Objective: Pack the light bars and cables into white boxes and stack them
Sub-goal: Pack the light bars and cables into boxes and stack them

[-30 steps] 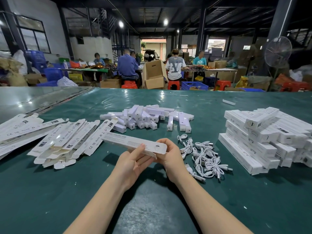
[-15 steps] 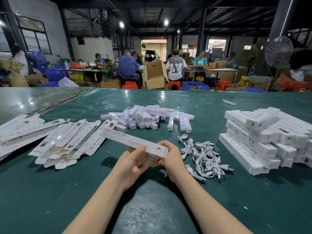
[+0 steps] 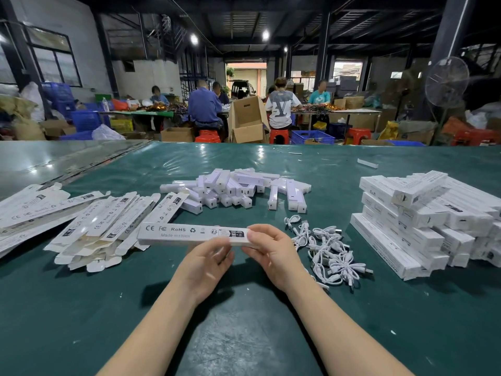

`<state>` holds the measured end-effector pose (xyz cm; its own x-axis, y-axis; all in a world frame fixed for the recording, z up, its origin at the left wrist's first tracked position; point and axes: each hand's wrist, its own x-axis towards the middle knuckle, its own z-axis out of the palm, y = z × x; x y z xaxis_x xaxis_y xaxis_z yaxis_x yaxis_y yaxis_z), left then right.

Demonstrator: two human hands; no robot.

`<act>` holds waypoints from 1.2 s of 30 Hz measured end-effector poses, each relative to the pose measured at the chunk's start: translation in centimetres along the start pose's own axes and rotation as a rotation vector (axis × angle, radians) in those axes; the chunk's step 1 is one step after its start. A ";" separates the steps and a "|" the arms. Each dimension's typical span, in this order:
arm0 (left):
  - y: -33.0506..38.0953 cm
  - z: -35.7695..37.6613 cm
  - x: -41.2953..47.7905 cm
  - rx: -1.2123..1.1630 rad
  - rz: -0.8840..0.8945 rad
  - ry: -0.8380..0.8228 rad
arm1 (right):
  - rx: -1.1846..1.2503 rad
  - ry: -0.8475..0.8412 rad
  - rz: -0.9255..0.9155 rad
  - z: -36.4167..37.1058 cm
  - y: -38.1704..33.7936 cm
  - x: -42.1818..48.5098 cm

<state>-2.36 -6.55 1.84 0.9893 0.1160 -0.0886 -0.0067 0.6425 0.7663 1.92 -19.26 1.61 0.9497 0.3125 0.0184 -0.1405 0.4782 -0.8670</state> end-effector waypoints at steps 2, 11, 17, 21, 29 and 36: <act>0.2 0.0 0.1 -0.099 0.004 0.006 | -0.001 0.002 -0.028 -0.1 -0.1 0.0; 0.3 0.2 0.2 -0.162 0.033 0.121 | -0.021 0.016 -0.067 -0.2 0.3 0.4; 0.7 0.2 0.0 -0.179 -0.043 0.192 | 0.004 -0.039 -0.083 -0.1 0.3 0.2; 0.7 0.1 0.0 -0.198 -0.056 0.212 | 0.003 -0.093 -0.065 0.0 0.3 0.0; 0.6 -0.2 0.3 -0.152 -0.027 0.167 | -0.064 -0.049 -0.126 -0.3 0.3 0.2; -0.1 -0.4 0.6 -0.056 0.068 0.150 | -0.160 0.036 -0.186 -0.3 0.4 0.3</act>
<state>-1.83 -6.29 1.44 0.9533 0.2700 -0.1350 -0.0854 0.6702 0.7373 2.21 -19.23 1.13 0.9648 0.2006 0.1699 0.0809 0.3882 -0.9180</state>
